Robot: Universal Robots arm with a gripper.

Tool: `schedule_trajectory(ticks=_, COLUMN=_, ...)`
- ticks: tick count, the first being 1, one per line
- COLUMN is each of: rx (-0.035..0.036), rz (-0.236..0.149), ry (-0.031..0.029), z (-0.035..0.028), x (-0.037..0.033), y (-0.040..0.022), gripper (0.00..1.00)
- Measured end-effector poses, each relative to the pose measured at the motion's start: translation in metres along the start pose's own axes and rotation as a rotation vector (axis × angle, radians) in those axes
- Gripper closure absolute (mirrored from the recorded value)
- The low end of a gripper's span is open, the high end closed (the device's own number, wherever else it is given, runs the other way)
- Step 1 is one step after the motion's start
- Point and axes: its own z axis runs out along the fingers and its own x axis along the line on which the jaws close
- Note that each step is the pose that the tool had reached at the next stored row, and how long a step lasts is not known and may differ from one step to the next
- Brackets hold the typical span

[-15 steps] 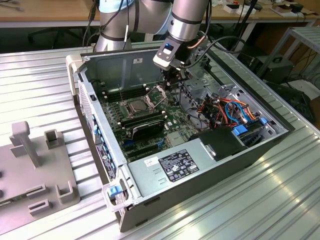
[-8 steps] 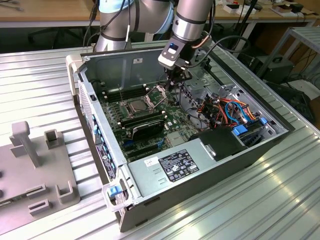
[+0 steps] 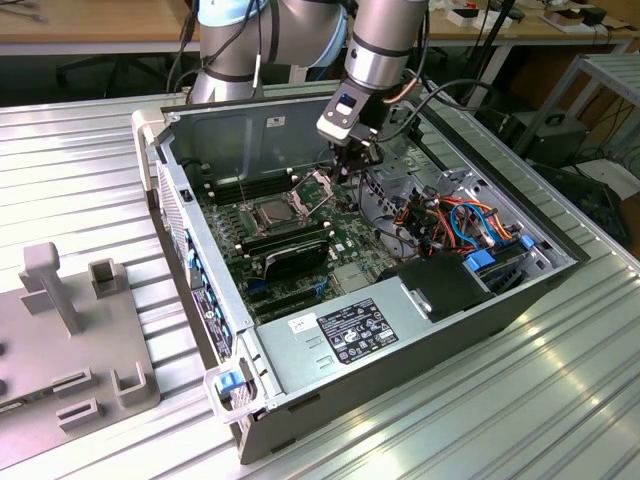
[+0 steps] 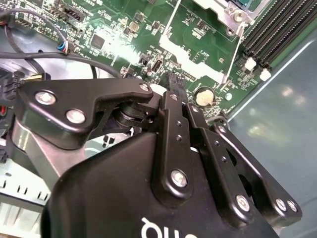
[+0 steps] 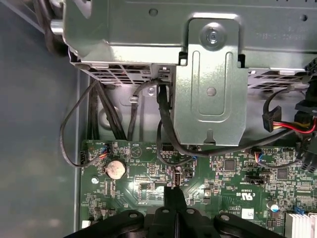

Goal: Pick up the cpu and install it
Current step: 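Close the cpu cover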

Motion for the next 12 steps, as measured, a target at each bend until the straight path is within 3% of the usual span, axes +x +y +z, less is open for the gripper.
schedule_trajectory(ticks=3, rx=0.0, rz=0.0, ry=-0.0001, z=0.0046, x=0.0001, y=0.0, gripper=0.89)
schedule_trajectory(ticks=12, rx=0.0, rz=0.0, ry=-0.0001, z=0.0049, x=0.0032, y=0.0001, gripper=0.89)
